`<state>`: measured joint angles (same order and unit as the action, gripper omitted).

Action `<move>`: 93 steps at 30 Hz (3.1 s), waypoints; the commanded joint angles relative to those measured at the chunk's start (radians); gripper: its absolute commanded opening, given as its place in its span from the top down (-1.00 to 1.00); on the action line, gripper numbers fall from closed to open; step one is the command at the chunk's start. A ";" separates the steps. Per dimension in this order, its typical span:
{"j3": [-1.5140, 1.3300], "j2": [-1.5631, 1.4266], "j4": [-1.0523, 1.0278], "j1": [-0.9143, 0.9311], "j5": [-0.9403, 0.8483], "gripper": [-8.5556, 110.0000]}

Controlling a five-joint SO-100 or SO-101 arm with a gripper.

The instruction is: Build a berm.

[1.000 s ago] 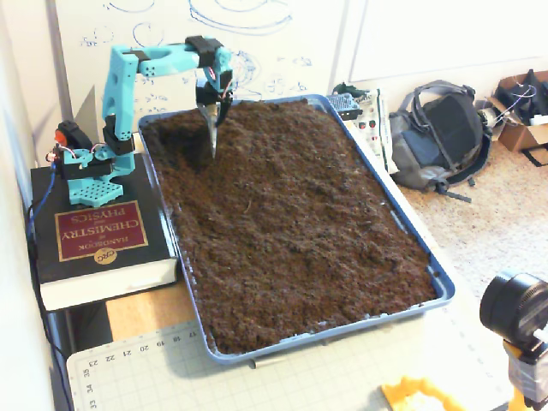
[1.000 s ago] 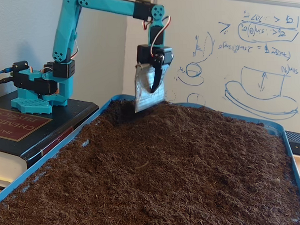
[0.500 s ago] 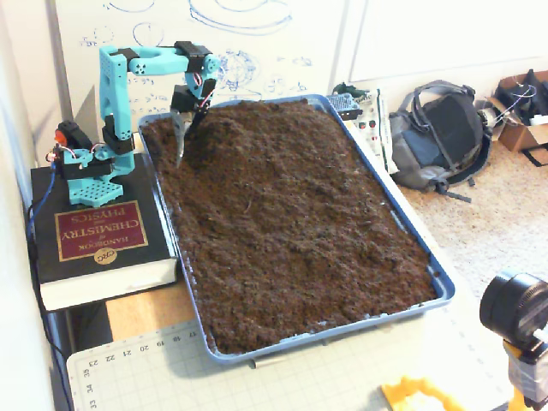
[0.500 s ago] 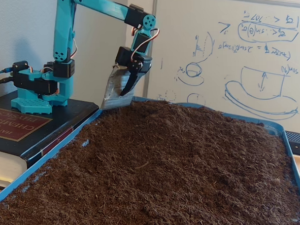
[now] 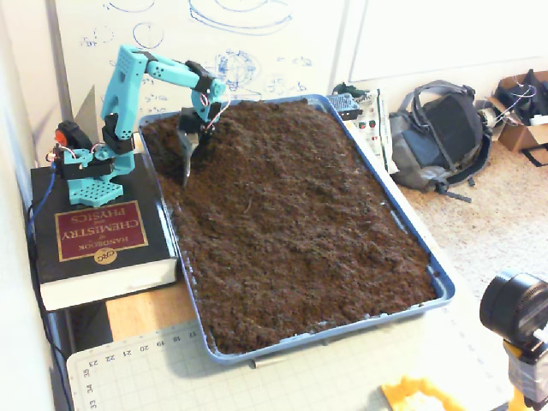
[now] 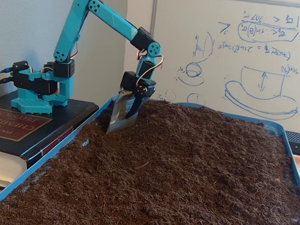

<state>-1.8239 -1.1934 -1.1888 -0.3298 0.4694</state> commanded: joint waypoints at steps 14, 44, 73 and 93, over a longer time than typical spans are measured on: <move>0.308 0.025 -0.009 0.051 -0.011 0.85; 0.144 -0.402 -0.400 0.176 -0.327 0.85; -0.049 -0.092 -0.064 0.413 -0.572 0.85; -0.023 0.023 0.307 0.417 -0.578 0.85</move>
<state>-1.8807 -1.1490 -0.9940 0.0752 -0.1074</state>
